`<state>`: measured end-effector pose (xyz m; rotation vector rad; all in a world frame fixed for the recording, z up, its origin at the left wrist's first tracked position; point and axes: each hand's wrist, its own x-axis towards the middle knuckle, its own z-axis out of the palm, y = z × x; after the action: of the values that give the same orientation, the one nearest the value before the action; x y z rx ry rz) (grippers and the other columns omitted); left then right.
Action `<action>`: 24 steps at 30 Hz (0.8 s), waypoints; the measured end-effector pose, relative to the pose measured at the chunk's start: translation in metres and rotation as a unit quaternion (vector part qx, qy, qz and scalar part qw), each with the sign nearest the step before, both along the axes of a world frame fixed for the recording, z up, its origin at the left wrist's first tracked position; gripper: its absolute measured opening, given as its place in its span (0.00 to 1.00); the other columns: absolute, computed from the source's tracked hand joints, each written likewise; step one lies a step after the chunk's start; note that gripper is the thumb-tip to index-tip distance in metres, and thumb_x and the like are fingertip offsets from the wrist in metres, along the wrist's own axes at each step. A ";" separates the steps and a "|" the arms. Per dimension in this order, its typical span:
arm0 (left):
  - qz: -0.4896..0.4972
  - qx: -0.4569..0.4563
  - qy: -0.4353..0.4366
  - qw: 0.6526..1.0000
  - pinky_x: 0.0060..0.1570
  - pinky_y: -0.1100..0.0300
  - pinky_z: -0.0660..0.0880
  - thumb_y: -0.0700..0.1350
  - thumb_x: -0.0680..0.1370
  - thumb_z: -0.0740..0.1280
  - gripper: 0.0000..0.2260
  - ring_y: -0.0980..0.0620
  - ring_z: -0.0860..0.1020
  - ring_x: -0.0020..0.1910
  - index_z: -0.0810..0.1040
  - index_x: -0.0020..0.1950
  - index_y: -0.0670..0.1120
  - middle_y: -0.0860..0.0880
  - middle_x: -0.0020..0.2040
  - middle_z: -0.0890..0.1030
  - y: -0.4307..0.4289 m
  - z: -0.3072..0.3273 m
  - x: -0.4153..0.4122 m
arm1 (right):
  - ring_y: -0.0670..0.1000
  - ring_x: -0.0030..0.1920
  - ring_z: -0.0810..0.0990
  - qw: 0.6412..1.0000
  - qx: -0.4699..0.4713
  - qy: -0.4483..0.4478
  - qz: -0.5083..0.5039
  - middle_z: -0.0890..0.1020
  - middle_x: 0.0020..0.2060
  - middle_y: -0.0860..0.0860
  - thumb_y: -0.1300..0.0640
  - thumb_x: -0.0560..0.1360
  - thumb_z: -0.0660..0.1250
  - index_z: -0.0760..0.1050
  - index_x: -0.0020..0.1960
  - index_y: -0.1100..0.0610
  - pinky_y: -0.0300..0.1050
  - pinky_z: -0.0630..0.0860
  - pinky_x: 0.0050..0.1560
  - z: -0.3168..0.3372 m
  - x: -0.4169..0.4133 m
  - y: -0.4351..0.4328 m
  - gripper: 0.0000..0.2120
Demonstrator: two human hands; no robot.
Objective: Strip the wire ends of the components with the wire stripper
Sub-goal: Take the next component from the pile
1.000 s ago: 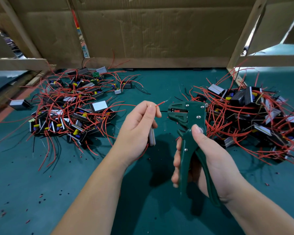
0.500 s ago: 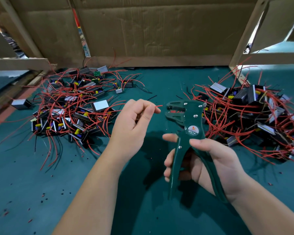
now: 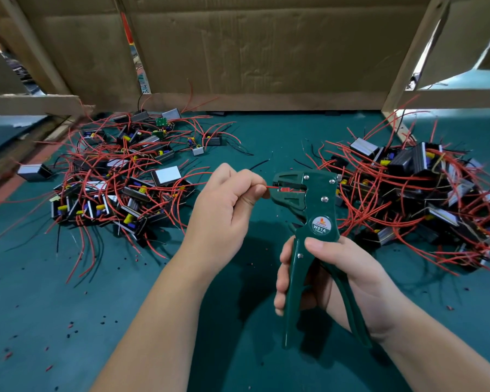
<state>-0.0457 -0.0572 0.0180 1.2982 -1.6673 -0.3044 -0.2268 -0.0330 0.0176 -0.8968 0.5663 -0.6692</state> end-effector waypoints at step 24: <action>0.003 -0.007 -0.025 1.000 0.42 0.70 0.65 0.47 0.81 0.58 0.11 0.56 0.69 0.41 0.78 0.45 0.47 0.47 0.39 0.69 0.001 0.001 -0.001 | 0.61 0.31 0.78 1.000 0.006 0.017 -0.017 0.77 0.32 0.64 0.44 0.65 0.69 0.77 0.41 0.61 0.56 0.79 0.36 0.000 0.003 0.003 0.19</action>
<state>-0.0462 -0.0560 0.0185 1.3109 -1.7049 -0.2582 -0.2238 -0.0302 0.0177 -0.8901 0.6158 -0.6812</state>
